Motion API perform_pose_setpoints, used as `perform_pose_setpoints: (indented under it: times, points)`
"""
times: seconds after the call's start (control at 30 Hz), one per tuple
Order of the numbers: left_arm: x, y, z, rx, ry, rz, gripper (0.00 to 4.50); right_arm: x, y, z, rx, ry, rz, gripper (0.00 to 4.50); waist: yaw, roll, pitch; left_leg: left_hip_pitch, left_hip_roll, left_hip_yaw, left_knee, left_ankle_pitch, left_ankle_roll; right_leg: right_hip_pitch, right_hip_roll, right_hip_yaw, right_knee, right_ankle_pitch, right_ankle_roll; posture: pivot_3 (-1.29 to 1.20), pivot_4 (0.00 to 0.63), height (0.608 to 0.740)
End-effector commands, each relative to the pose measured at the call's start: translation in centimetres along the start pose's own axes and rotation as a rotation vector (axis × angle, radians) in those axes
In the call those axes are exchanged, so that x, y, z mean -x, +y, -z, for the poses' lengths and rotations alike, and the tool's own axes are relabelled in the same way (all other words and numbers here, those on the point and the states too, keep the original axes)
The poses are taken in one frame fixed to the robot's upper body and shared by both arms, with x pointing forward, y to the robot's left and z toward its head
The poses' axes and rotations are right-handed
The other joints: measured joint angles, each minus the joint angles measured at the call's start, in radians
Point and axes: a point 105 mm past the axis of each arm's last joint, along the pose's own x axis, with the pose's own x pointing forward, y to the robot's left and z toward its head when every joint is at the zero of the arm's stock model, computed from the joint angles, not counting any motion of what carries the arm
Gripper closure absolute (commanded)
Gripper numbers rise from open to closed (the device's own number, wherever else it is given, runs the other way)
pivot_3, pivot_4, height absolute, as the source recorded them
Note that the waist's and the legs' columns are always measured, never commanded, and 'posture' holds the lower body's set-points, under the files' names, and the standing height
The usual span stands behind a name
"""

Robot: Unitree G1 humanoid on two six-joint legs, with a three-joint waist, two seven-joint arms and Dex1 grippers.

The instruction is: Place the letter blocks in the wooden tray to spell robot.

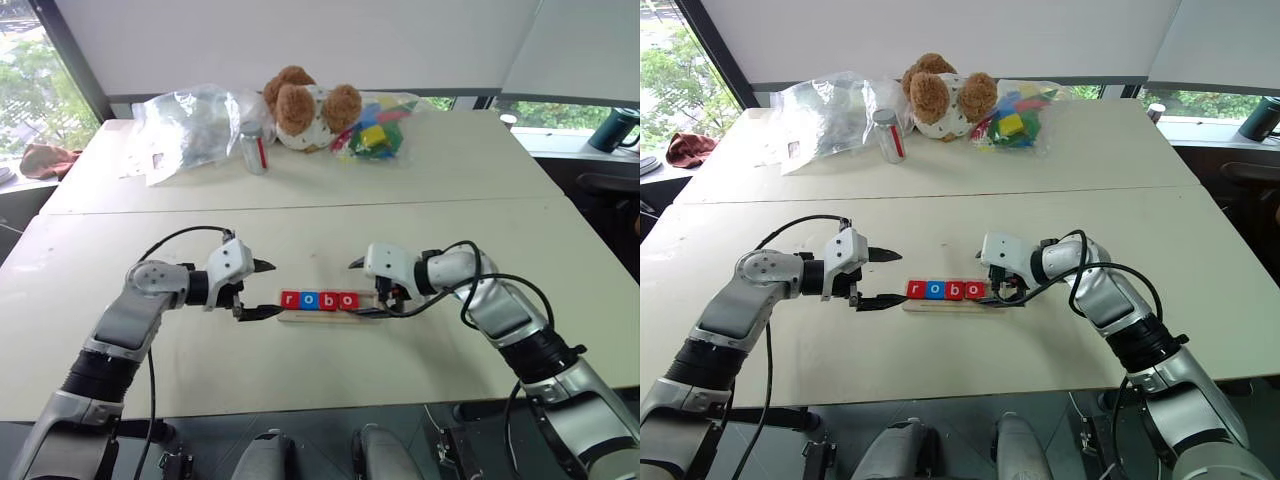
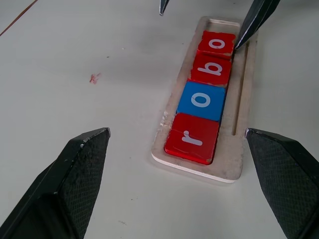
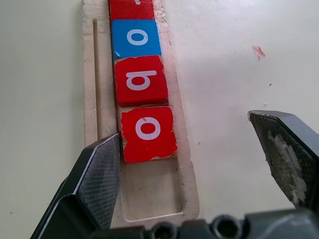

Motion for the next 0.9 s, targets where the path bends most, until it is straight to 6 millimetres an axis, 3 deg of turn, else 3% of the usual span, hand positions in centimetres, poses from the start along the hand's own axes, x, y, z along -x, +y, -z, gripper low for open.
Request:
perform_pose_setpoints:
  times: [0.03, 0.17, 0.33, 0.43, 0.5, 0.6, 0.77, 0.9]
  points:
    - [0.1, 0.3, -1.0, -0.044, -0.022, -0.014, 0.0, 0.8, -0.7, -1.8, 0.007, -0.059, 0.019, 0.09, 0.0, 0.0, 0.0, 0.0, 0.0, 0.0, 0.0, 0.0, 0.0, 0.0, 0.0, 0.0, 0.0, 0.0, 0.0, 0.0, 0.15, 0.74]
    - [0.3, 0.3, -1.0, -0.043, -0.022, -0.015, 0.0, 2.3, -0.9, -2.7, -0.035, -0.087, 0.059, 0.09, 0.001, 0.0, 0.0, 0.0, 0.0, 0.0, 0.0, 0.0, 0.0, 0.0, 0.0, 0.0, 0.0, 0.0, 0.0, 0.0, 0.15, 0.74]
    - [0.3, 0.0, -1.9, -0.024, -0.068, -0.007, 0.0, 6.1, -2.5, -3.1, -0.245, -0.114, 0.274, 0.09, 0.004, 0.0, 0.0, 0.0, 0.0, 0.0, 0.0, 0.0, 0.0, 0.0, -0.001, 0.0, 0.0, 0.0, 0.0, 0.0, 0.15, 0.74]
    - [0.0, -0.6, -2.9, -0.029, -0.093, 0.024, 0.0, 8.5, -3.4, -0.2, -0.44, -0.025, 0.574, 0.09, 0.007, 0.0, 0.0, -0.001, 0.0, -0.001, 0.0, 0.0, 0.0, 0.0, -0.001, 0.0, 0.0, 0.0, 0.0, 0.0, 0.15, 0.74]
    - [-0.7, -1.1, -3.6, -0.04, -0.106, 0.057, 0.0, 11.6, -4.6, 3.1, -0.56, 0.101, 0.986, 0.09, 0.005, -0.001, -0.001, -0.001, 0.0, -0.002, -0.001, 0.0, 0.0, 0.0, -0.001, 0.0, 0.0, 0.0, 0.0, 0.0, 0.15, 0.74]
    - [-1.7, -1.6, -4.7, -0.05, -0.138, 0.099, 0.0, 13.2, -2.2, 5.6, -0.673, 0.212, 1.2, 0.09, 0.01, -0.001, -0.001, -0.002, 0.0, -0.001, -0.001, 0.002, -0.004, -0.001, -0.002, 0.001, 0.0, 0.0, 0.0, 0.0, 0.15, 0.74]
    - [-3.0, -1.8, -4.6, -0.031, -0.151, 0.143, 0.0, 13.0, 1.8, 6.5, -0.986, 0.248, 1.362, 0.09, -0.005, 0.0, -0.002, -0.001, -0.001, 0.0, -0.001, 0.003, -0.005, -0.002, 0.0, 0.002, 0.001, 0.0, 0.0, 0.0, 0.15, 0.74]
    - [-3.3, -1.8, -4.8, -0.039, -0.157, 0.137, 0.0, 10.5, 4.5, 6.8, -1.23, 0.26, 1.306, 0.09, -0.003, 0.001, -0.002, 0.001, 0.0, -0.001, -0.001, 0.002, -0.003, -0.002, 0.002, 0.003, 0.005, 0.0, 0.0, 0.0, 0.15, 0.74]
